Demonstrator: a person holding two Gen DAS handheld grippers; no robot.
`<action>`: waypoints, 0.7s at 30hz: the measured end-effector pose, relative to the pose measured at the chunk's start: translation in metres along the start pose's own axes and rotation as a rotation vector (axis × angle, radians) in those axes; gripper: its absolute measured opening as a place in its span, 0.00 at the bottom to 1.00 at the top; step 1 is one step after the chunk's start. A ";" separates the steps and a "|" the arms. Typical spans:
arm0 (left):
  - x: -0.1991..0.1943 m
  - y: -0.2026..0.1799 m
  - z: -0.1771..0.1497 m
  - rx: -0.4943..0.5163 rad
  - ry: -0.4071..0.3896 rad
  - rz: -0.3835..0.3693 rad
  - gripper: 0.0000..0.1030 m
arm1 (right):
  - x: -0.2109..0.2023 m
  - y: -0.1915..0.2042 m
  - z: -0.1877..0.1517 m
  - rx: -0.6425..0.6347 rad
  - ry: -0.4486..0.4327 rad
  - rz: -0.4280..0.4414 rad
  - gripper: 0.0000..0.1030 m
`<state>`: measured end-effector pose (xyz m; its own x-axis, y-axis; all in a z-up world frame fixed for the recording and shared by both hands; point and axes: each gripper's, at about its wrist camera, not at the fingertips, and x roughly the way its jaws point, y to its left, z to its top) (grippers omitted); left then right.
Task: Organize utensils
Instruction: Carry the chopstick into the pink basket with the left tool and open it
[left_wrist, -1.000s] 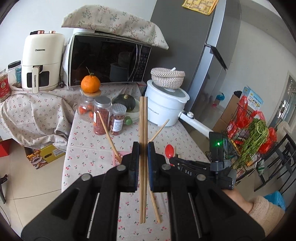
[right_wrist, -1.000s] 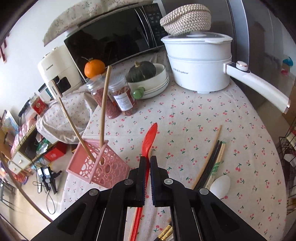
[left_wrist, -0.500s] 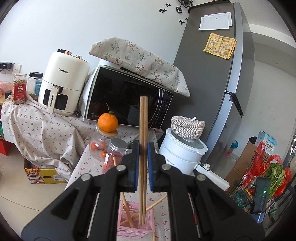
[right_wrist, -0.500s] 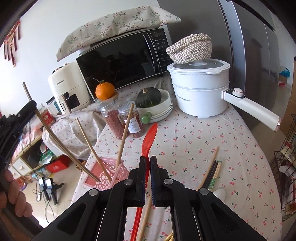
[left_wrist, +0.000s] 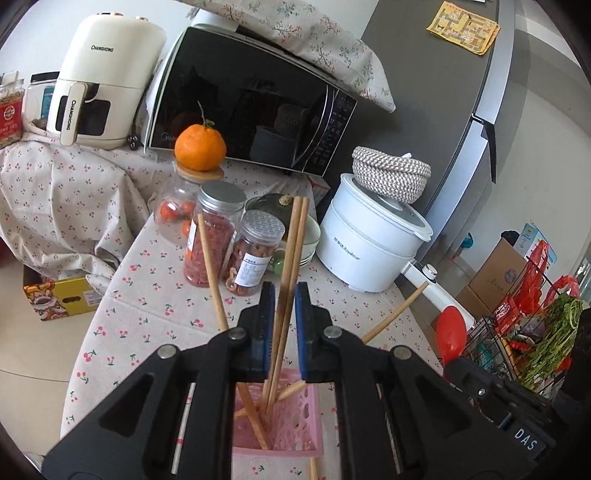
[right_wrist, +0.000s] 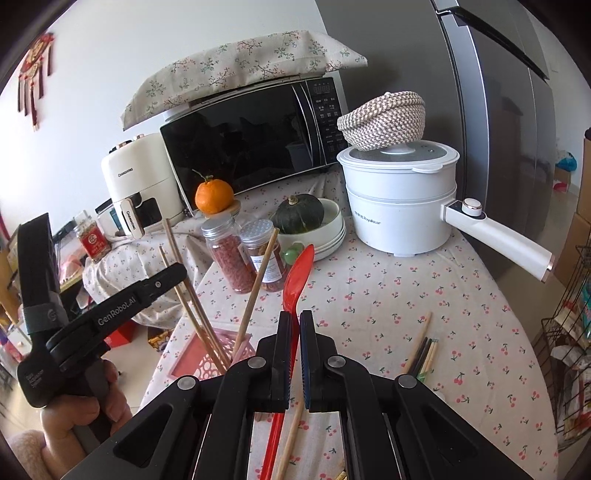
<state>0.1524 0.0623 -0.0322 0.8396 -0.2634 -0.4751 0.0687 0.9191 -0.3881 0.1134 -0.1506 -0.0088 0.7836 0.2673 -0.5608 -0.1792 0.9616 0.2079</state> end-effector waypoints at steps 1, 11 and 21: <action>-0.001 0.000 0.001 -0.002 0.010 0.005 0.21 | -0.002 0.002 0.001 -0.003 -0.013 -0.002 0.04; -0.043 0.023 0.014 -0.012 0.093 0.124 0.63 | -0.017 0.035 0.021 0.041 -0.177 -0.023 0.04; -0.063 0.069 0.006 -0.038 0.220 0.207 0.70 | 0.030 0.080 0.026 0.092 -0.347 -0.191 0.04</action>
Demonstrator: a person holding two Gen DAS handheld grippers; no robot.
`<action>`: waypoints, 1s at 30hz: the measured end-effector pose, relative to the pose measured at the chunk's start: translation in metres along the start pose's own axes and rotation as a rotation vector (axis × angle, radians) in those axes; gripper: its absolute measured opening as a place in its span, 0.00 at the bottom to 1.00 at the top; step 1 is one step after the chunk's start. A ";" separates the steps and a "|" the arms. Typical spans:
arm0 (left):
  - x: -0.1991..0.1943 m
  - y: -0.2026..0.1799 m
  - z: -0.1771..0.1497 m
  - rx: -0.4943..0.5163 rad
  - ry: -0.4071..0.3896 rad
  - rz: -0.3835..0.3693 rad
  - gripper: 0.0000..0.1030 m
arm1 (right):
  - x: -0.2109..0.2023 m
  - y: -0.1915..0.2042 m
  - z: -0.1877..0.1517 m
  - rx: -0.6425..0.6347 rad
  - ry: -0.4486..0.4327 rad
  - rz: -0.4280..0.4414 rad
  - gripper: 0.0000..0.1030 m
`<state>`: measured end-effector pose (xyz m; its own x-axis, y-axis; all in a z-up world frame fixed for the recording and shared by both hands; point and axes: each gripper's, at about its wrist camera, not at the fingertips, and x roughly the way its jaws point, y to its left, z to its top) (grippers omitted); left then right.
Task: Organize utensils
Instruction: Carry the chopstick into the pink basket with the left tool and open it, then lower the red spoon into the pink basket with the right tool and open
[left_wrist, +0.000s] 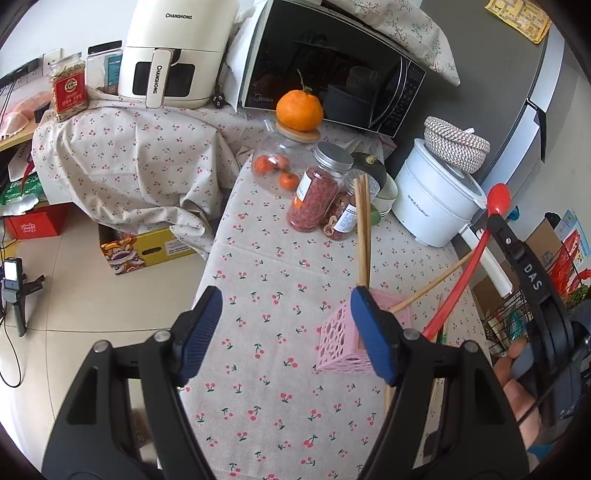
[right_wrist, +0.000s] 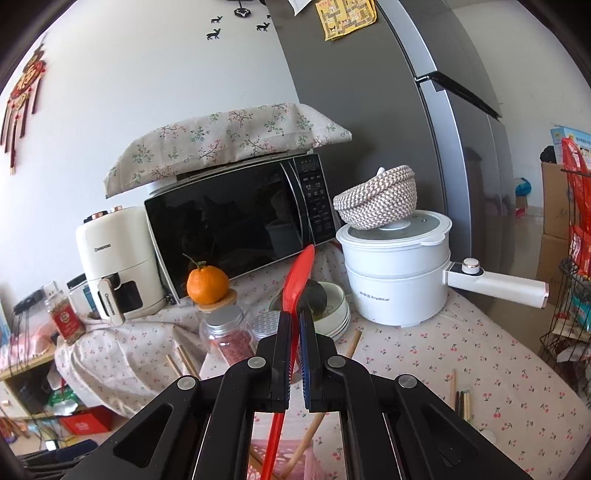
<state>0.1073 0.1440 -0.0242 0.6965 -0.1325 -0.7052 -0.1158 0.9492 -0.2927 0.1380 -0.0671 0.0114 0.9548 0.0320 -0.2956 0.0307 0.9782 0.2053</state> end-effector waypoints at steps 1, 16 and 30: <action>-0.002 0.002 0.001 -0.007 -0.001 -0.008 0.70 | 0.004 0.003 -0.001 -0.007 -0.019 -0.027 0.04; -0.012 0.015 0.003 -0.041 -0.001 -0.081 0.70 | 0.025 0.023 -0.039 0.020 -0.009 -0.218 0.04; -0.010 0.009 -0.002 -0.023 0.014 -0.083 0.70 | -0.001 0.012 -0.032 0.064 0.108 -0.092 0.33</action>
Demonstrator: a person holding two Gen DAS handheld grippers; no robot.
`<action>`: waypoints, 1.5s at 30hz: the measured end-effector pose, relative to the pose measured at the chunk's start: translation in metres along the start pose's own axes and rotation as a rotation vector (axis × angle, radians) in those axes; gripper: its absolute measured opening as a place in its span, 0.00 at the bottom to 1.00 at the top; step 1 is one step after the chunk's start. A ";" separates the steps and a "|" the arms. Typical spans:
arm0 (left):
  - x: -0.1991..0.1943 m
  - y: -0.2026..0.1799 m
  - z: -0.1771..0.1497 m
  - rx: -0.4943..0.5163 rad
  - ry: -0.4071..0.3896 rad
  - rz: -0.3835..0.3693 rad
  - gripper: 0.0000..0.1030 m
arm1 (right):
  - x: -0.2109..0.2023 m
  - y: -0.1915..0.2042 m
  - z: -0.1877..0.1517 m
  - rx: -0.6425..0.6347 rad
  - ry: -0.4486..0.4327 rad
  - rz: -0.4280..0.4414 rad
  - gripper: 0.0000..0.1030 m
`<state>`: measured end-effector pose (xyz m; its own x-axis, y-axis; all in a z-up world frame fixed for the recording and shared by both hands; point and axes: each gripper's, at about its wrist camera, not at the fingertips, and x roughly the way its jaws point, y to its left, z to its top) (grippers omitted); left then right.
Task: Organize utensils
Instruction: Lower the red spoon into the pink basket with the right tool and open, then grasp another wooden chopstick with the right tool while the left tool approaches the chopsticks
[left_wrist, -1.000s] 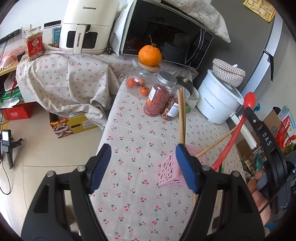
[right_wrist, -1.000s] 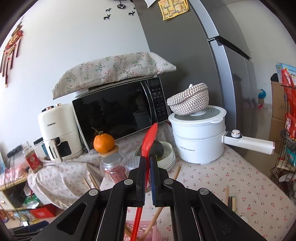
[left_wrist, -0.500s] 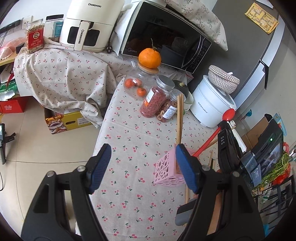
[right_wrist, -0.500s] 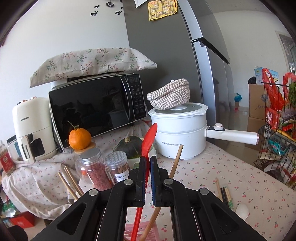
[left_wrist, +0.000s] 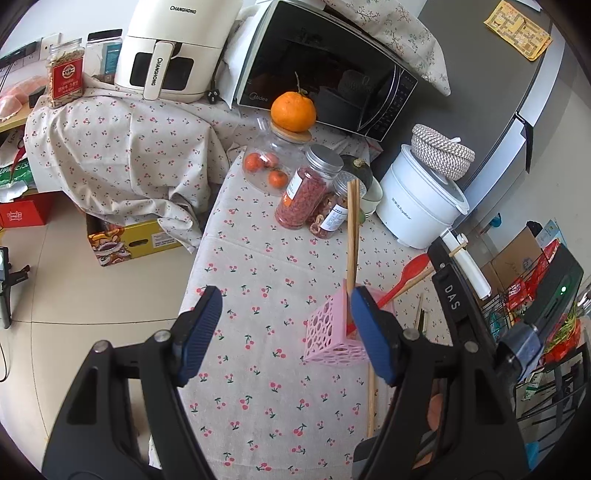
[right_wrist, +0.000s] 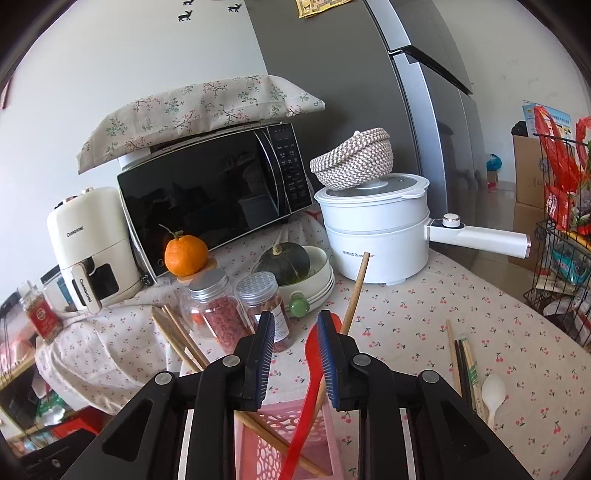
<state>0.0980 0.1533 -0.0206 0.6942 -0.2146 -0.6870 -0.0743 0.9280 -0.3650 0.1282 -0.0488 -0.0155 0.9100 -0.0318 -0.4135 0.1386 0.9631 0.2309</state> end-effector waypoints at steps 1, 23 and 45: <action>0.001 -0.001 -0.001 0.003 0.004 0.006 0.70 | -0.005 -0.004 0.005 -0.005 0.005 0.011 0.39; 0.028 -0.052 -0.044 0.053 0.191 0.021 0.81 | -0.041 -0.132 0.024 -0.192 0.288 0.009 0.91; 0.058 -0.083 -0.073 0.204 0.278 0.076 0.82 | 0.031 -0.168 -0.029 -0.200 0.768 -0.005 0.91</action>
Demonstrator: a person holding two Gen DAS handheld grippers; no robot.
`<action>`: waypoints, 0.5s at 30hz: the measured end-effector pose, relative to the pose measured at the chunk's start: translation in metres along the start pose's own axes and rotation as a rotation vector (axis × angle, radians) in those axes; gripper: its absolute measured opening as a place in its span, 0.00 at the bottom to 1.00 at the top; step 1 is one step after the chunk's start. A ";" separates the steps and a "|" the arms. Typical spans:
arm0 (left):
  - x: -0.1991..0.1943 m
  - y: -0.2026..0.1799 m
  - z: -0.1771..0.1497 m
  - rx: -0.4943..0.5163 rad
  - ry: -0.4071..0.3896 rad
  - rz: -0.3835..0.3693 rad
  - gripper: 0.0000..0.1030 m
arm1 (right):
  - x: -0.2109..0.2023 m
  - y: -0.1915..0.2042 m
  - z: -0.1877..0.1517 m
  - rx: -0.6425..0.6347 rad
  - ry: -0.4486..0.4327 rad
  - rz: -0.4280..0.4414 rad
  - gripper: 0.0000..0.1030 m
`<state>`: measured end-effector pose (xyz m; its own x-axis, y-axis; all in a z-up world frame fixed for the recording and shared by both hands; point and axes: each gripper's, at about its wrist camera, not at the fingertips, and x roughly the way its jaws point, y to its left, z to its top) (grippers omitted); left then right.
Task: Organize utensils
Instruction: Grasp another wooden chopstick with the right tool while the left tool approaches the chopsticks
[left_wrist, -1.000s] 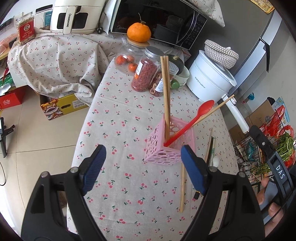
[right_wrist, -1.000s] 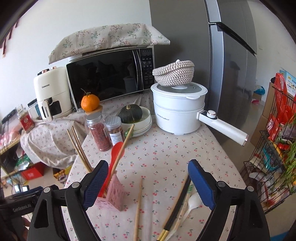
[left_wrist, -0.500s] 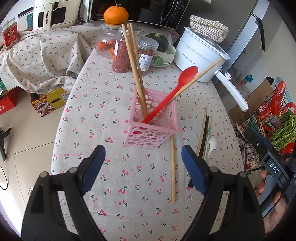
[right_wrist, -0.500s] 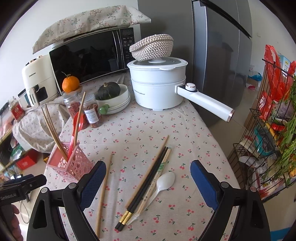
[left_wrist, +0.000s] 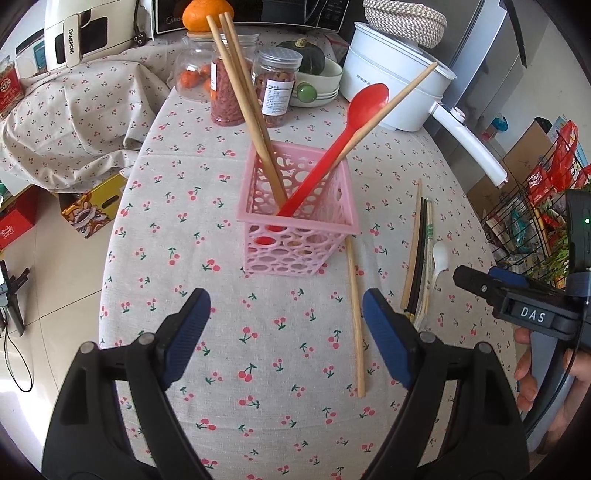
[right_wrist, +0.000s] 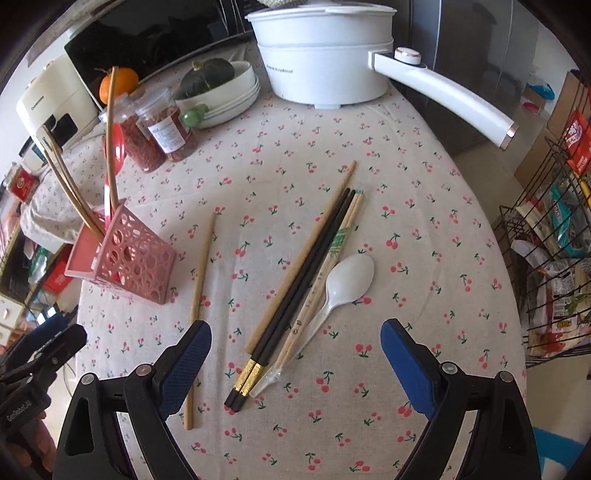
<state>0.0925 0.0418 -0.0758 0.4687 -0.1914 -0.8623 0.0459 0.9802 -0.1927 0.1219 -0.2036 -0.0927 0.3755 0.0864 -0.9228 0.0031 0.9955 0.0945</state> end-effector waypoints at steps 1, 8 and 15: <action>0.000 0.001 0.000 0.000 0.006 -0.004 0.82 | 0.006 0.006 0.001 -0.029 0.015 -0.017 0.91; -0.005 0.007 0.002 0.021 0.010 -0.014 0.82 | 0.040 0.041 0.028 -0.127 0.017 0.062 0.58; -0.006 0.017 0.006 0.019 0.006 -0.011 0.82 | 0.085 0.058 0.046 -0.048 0.057 0.222 0.24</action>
<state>0.0956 0.0600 -0.0714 0.4631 -0.2021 -0.8629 0.0674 0.9789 -0.1931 0.1963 -0.1403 -0.1483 0.3090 0.3038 -0.9012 -0.1185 0.9525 0.2805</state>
